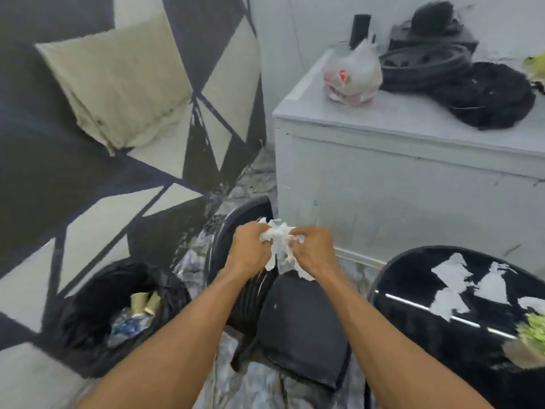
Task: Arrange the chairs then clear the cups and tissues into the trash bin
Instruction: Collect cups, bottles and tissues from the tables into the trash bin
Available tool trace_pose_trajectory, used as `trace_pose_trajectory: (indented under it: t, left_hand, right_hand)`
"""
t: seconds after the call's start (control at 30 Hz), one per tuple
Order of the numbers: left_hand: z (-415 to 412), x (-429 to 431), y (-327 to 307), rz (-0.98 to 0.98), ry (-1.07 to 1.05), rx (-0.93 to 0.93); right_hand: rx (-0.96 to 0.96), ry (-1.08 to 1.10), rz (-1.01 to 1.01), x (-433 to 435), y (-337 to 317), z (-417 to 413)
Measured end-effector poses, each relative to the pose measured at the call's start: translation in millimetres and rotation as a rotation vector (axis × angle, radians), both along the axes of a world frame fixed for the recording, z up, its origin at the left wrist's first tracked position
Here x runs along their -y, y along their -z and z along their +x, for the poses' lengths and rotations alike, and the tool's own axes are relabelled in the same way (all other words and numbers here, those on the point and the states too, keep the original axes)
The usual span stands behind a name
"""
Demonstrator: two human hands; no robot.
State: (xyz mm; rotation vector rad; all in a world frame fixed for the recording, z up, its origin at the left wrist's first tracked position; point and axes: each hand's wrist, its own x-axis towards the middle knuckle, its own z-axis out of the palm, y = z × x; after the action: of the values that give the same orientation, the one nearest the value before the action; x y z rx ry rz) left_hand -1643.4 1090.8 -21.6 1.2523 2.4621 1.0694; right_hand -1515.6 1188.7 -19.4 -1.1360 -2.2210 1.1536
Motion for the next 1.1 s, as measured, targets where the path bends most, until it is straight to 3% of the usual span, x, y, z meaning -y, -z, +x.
trace_pose_trajectory:
  t: [0.27,0.53,0.9,1.1]
  left_hand:
    - [-160,175,-21,0.003,-0.336,0.028]
    - [-254,311,-5,-0.097,-0.498,0.22]
    - [-379,358,96,-0.185,-0.63,0.33]
    - [-440,350,172,-0.365,-0.665,0.42]
  right_hand:
    - [0.002,-0.316,0.071,136,-7,-208]
    - [0.165,-0.564,0.025,253,22,-341]
    - [0.232,-0.813,-0.161,314,98,-491]
    - [0.425,-0.874,-0.191,295,185,-555]
